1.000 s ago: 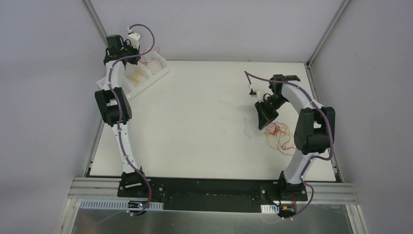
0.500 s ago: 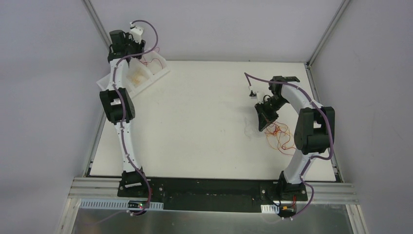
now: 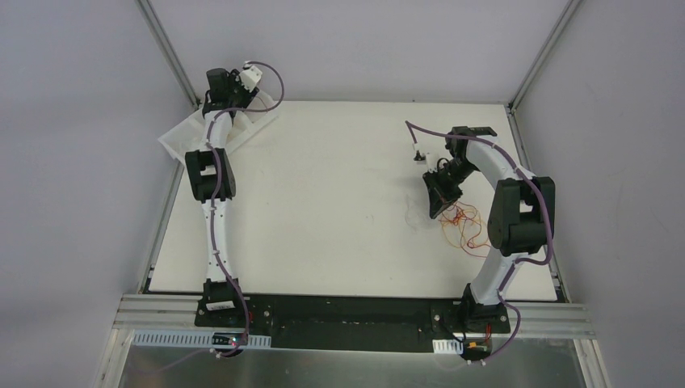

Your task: Untangle the cables

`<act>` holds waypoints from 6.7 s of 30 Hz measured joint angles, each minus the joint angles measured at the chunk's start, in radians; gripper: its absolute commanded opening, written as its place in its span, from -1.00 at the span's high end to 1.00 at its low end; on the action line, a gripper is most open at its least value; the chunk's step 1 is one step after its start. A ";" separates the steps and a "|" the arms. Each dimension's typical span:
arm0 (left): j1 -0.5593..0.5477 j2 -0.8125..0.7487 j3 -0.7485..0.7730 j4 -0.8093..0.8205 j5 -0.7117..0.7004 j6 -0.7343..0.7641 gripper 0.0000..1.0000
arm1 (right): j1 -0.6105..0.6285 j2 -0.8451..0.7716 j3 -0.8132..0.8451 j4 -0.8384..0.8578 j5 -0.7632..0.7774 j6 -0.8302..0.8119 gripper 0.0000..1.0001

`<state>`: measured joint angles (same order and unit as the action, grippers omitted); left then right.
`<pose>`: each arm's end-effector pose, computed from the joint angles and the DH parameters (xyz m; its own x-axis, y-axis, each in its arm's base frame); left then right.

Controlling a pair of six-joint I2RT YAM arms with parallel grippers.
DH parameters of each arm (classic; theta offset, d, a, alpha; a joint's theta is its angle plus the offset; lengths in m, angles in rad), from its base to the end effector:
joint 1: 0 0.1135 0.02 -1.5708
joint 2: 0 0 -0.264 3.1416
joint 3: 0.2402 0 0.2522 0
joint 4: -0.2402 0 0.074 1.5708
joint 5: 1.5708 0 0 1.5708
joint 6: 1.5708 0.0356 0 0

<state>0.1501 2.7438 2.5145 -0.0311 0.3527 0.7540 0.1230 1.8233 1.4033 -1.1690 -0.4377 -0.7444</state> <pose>0.6142 0.0805 0.1909 -0.0557 0.6413 -0.7653 0.3126 0.7391 0.5966 0.3278 0.0557 0.2178 -0.6597 -0.6999 -0.2737 -0.7484 0.5787 0.3240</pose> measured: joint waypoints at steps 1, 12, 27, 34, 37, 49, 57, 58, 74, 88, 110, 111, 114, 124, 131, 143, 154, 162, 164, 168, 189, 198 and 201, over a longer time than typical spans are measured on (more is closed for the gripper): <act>0.000 0.006 0.007 0.012 -0.004 0.013 -0.06 | 0.000 0.000 0.000 -0.001 0.004 0.000 1.00; 0.002 0.061 0.055 0.084 -0.010 0.082 0.86 | 0.007 0.002 0.000 -0.014 0.015 0.005 1.00; 0.023 -0.036 -0.034 0.009 0.233 -0.122 1.00 | 0.011 0.002 0.001 -0.014 0.030 0.005 1.00; 0.030 -0.183 -0.073 -0.116 0.327 -0.238 0.22 | 0.011 0.002 -0.001 -0.013 0.030 0.005 1.00; 0.030 -0.207 -0.065 -0.135 0.297 -0.273 0.08 | 0.011 0.002 -0.003 -0.013 0.030 0.005 1.00; 0.001 -0.167 -0.052 -0.256 0.130 -0.130 0.08 | 0.011 0.002 -0.007 -0.012 0.030 0.005 1.00; -0.054 -0.031 0.013 -0.259 0.029 0.032 0.09 | 0.011 0.001 -0.014 -0.009 0.031 0.005 1.00; -0.060 -0.021 0.022 -0.248 0.002 0.064 0.11 | 0.011 0.000 -0.019 -0.008 0.031 0.005 1.00; -0.096 -0.037 -0.040 -0.174 -0.086 0.209 1.00 | 0.011 -0.008 -0.043 -0.004 0.032 0.005 1.00; -0.055 -0.352 -0.088 -0.144 -0.074 0.157 -0.14 | 0.011 -0.024 -0.067 0.022 0.021 0.011 1.00; -0.117 -0.500 -0.505 -0.369 0.227 -0.321 -0.97 | 0.015 -0.035 0.037 0.015 -0.102 0.063 1.00; -0.124 -0.564 -0.554 -0.374 0.309 -0.369 -0.98 | 0.019 -0.045 0.056 0.021 -0.122 0.076 1.00; -0.164 -0.747 -0.682 -0.330 0.500 -0.507 -0.98 | 0.046 -0.092 0.116 0.037 -0.183 0.116 1.00; -0.431 -1.258 -1.317 0.212 0.748 -0.851 -0.98 | 0.162 -0.232 0.283 0.177 -0.343 0.332 1.00; -0.572 -1.259 -1.430 0.350 0.676 -0.839 -0.98 | 0.216 -0.246 0.348 0.270 -0.382 0.481 1.00; -0.767 -1.153 -1.578 0.644 0.460 -0.637 -0.98 | 0.255 -0.247 0.463 0.449 -0.431 0.743 1.00; -0.821 -0.982 -1.535 0.779 0.354 -0.555 -0.71 | 0.254 -0.262 0.518 0.489 -0.443 0.839 1.00; -0.860 -0.982 -1.491 0.845 0.343 -0.543 -0.10 | 0.238 -0.269 0.518 0.493 -0.443 0.875 1.00; -0.877 -0.982 -1.485 0.849 0.343 -0.539 0.41 | 0.230 -0.269 0.522 0.494 -0.444 0.886 1.00; -0.895 -0.982 -1.444 0.786 0.341 -0.505 1.00 | 0.190 -0.269 0.533 0.505 -0.454 0.915 1.00; -0.512 -1.233 -0.867 0.064 0.432 -0.823 1.00 | 0.084 -0.193 -0.002 0.235 -0.213 0.375 -0.30; -0.443 -1.232 -0.919 -0.135 0.465 -0.838 1.00 | 0.169 -0.149 -0.018 0.357 -0.204 0.351 -0.69; -0.457 -1.218 -0.813 -0.151 0.523 -0.884 1.00 | 0.168 -0.206 -0.066 0.498 -0.214 0.388 -0.81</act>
<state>-0.3073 1.5261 1.7012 -0.1818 0.8753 -0.1299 0.2913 1.6169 1.3369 -0.6712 -0.6514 -0.3565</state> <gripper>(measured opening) 0.011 0.858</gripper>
